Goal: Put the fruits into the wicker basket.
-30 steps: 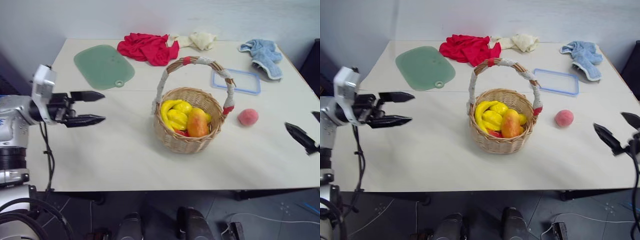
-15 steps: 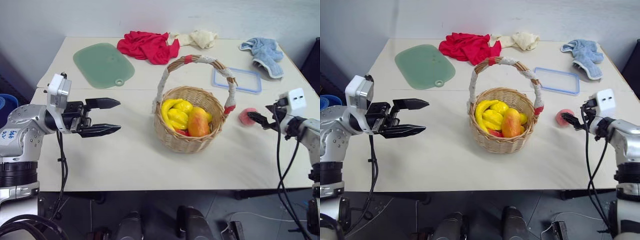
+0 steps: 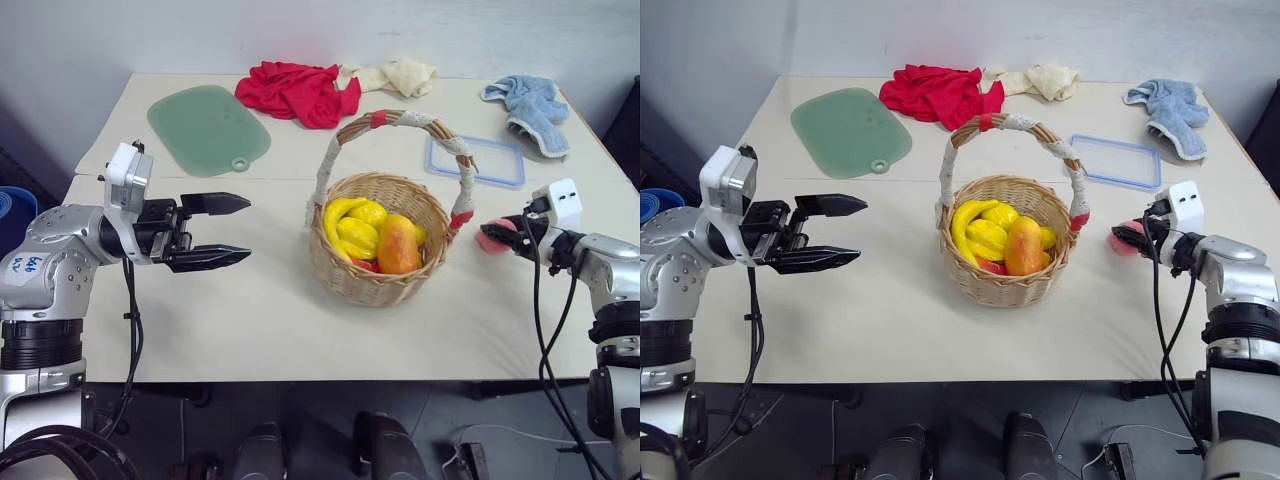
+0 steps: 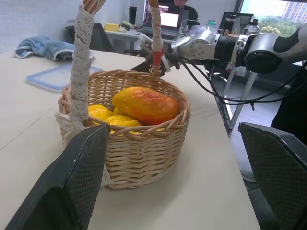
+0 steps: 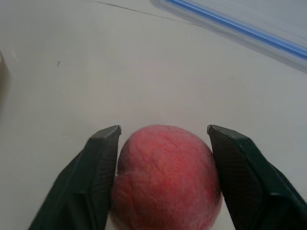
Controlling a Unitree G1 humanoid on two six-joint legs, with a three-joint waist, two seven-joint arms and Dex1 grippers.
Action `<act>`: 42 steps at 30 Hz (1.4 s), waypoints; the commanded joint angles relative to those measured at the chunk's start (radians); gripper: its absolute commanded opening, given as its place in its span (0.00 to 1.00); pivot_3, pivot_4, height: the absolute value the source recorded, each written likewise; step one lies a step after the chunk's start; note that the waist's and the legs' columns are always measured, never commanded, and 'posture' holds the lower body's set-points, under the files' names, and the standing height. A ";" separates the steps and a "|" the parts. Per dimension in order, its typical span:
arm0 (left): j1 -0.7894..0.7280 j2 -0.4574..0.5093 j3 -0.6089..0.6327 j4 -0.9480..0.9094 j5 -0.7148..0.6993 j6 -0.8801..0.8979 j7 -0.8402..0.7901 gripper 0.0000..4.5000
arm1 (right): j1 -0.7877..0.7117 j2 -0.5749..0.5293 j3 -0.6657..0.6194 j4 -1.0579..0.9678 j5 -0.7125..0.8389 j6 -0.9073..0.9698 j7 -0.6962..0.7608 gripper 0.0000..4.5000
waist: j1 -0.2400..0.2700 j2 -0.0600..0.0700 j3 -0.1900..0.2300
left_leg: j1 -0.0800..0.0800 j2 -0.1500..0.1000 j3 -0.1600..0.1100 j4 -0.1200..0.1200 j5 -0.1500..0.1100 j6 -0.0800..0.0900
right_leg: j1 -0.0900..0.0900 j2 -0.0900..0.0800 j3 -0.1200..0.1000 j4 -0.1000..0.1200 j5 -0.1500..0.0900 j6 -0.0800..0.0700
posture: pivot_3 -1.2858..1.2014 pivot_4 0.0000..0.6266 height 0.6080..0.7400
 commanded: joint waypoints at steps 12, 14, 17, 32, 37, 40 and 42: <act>0.021 0.001 -0.016 -0.075 -0.057 0.040 -0.037 1.00 | 0.565 -0.164 -0.377 -1.191 0.636 0.500 0.210 0.51 | 0.001 0.002 0.001 | 0.002 0.001 -0.002 0.000 0.000 0.000 | 0.002 0.000 -0.001 0.000 0.001 -0.001 | 0.52 0.24 1.00; 0.009 0.003 -0.011 -0.057 -0.062 0.057 -0.030 1.00 | 0.537 -0.098 -0.358 -1.318 0.763 0.538 0.083 0.51 | 0.000 0.002 0.001 | 0.003 0.001 -0.001 0.001 0.000 -0.001 | 0.003 0.001 0.000 0.000 0.003 -0.002 | 0.52 0.24 1.00; 0.012 0.003 -0.013 -0.066 -0.088 0.100 -0.032 1.00 | 0.406 0.038 -0.198 -1.427 0.724 0.485 -0.086 0.51 | 0.004 0.002 0.001 | 0.003 0.001 -0.003 0.001 0.001 -0.002 | 0.003 0.001 0.000 0.000 0.003 -0.002 | 0.52 0.24 1.00; 0.001 -0.039 -0.025 -0.078 -0.078 0.080 0.015 1.00 | 0.192 0.258 0.152 -1.194 0.243 0.198 -0.277 0.74 | 0.002 0.001 0.001 | -0.001 0.000 -0.002 0.000 0.000 0.000 | -0.001 0.001 -0.002 -0.001 0.004 0.000 | 0.52 0.24 1.00; 0.013 -0.045 -0.017 -0.081 -0.075 0.063 0.020 1.00 | 0.287 0.227 0.045 -1.284 0.428 0.215 -0.148 0.99 | 0.006 0.001 0.001 | -0.001 0.000 -0.002 -0.001 0.000 0.000 | -0.001 0.001 -0.002 -0.001 0.004 0.000 | 0.52 0.24 1.00; 0.020 -0.047 -0.016 -0.082 -0.073 0.051 0.023 1.00 | 0.427 0.156 -0.057 -1.367 0.518 0.225 -0.068 0.99 | 0.018 0.001 0.001 | -0.002 0.000 -0.003 -0.001 -0.001 0.001 | -0.001 0.001 -0.002 -0.001 0.005 0.002 | 0.52 0.24 1.00; 0.026 -0.048 -0.012 -0.083 -0.073 0.046 0.024 1.00 | 0.563 0.110 -0.158 -1.408 0.554 0.205 -0.009 0.99 | 0.025 0.001 0.001 | -0.002 0.000 -0.003 -0.001 -0.002 0.002 | 0.000 0.001 -0.002 -0.003 0.005 0.002 | 0.52 0.24 1.00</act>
